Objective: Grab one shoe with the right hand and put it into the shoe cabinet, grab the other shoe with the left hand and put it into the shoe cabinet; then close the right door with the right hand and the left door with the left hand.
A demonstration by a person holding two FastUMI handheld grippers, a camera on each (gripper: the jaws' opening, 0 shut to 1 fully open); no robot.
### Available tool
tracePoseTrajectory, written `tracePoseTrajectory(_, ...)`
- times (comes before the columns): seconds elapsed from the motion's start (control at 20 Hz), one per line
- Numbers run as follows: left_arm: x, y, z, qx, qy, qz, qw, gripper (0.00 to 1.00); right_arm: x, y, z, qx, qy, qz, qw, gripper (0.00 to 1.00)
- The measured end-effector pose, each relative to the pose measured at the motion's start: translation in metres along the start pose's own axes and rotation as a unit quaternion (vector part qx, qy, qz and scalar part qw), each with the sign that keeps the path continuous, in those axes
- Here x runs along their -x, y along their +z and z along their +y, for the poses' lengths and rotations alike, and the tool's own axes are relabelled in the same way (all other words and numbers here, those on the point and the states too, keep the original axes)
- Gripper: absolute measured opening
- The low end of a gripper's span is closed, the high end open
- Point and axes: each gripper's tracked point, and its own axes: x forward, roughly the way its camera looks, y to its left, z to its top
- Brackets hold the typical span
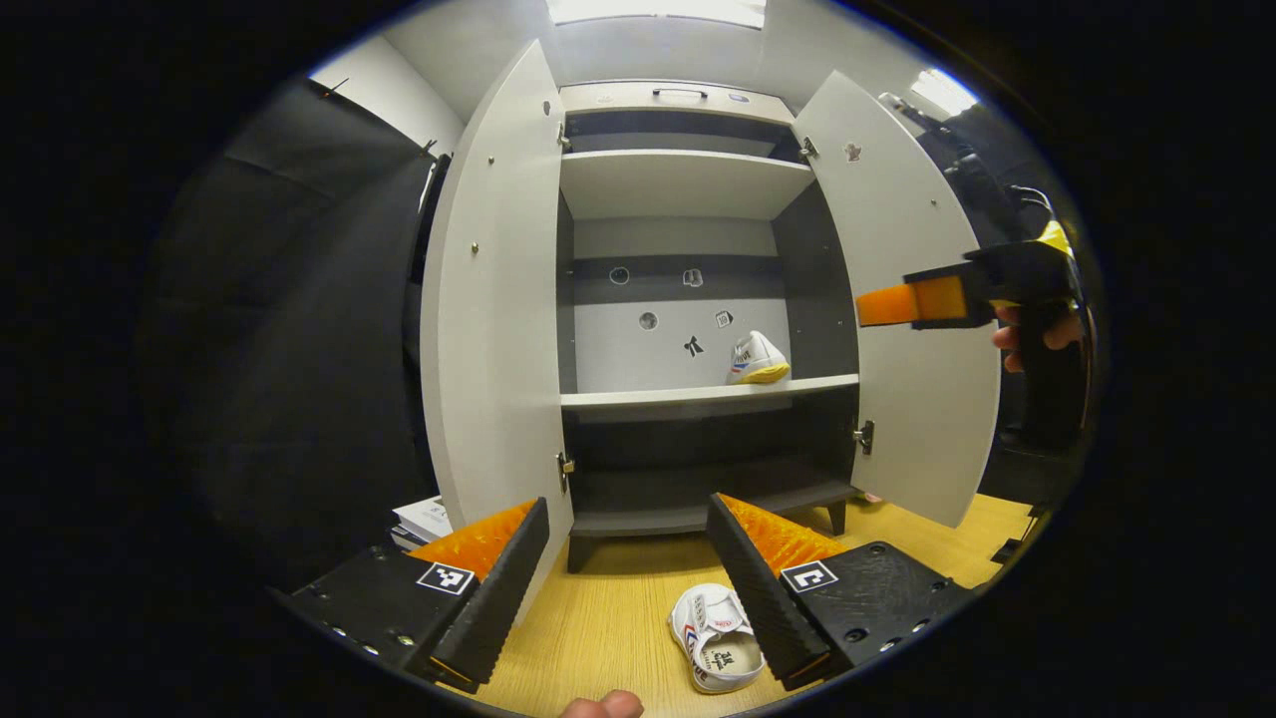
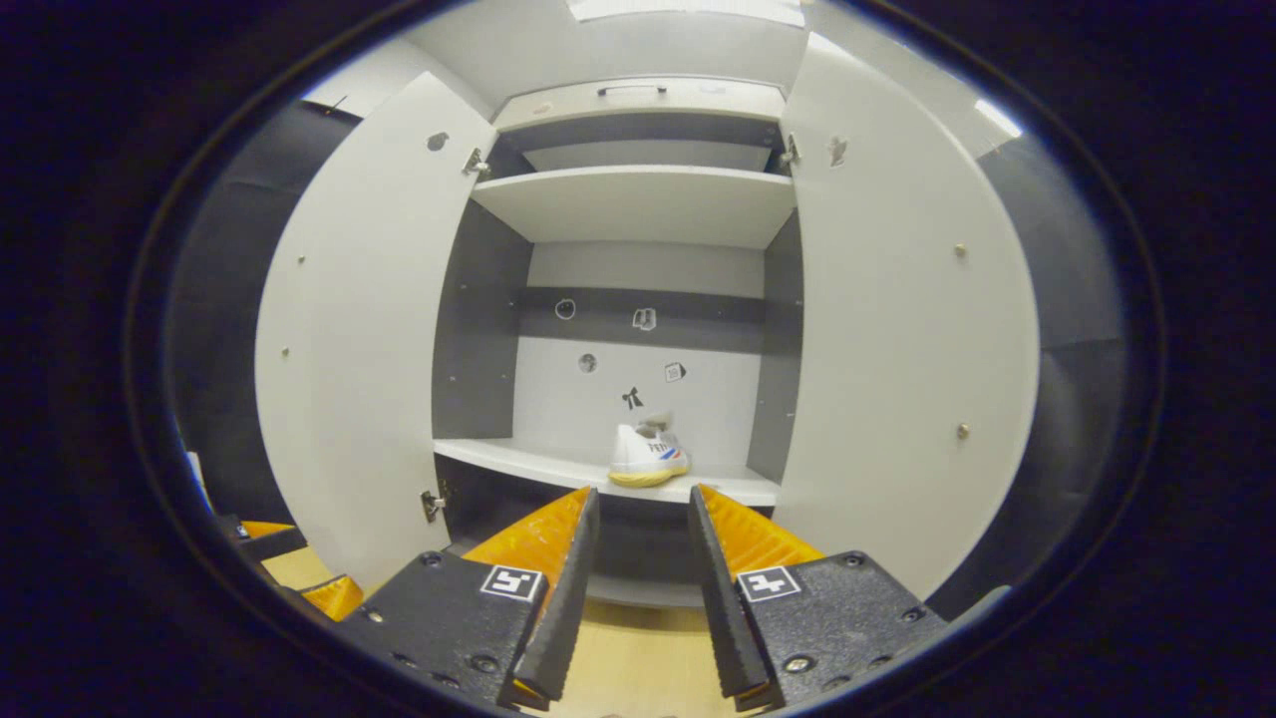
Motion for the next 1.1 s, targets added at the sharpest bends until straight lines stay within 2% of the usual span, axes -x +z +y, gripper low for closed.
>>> tracePoseTrajectory(0.2, 0.000, -0.024, -0.012, 0.013, -0.023, 0.030, 0.999, 0.96, 0.040, -0.019, 0.003, -0.022, 0.006, 0.003, 1.000, 0.70)
tracePoseTrajectory(0.25, 0.000, -0.031, -0.015, 0.017, -0.027, 0.040, 0.999, 0.96, 0.046, -0.027, -0.001, -0.026, 0.004, 0.009, 1.000, 0.83)
tracePoseTrajectory(0.35, 0.001, -0.049, -0.021, 0.019, -0.035, 0.062, 0.997, 0.96, 0.058, -0.045, -0.005, -0.035, 0.001, 0.026, 0.999, 1.00)
tracePoseTrajectory(0.55, 0.004, -0.102, -0.036, -0.004, -0.057, 0.126, 0.990, 0.96, 0.076, -0.076, -0.021, -0.029, -0.012, 0.052, 0.998, 1.00)
tracePoseTrajectory(0.75, 0.008, -0.160, -0.056, -0.004, -0.090, 0.203, 0.975, 0.96, 0.088, -0.101, -0.031, -0.048, -0.011, 0.083, 0.995, 1.00)
tracePoseTrajectory(1.1, -0.009, -0.221, -0.057, -0.022, -0.083, 0.282, 0.955, 0.97, 0.094, -0.118, -0.055, -0.053, -0.030, 0.105, 0.993, 1.00)
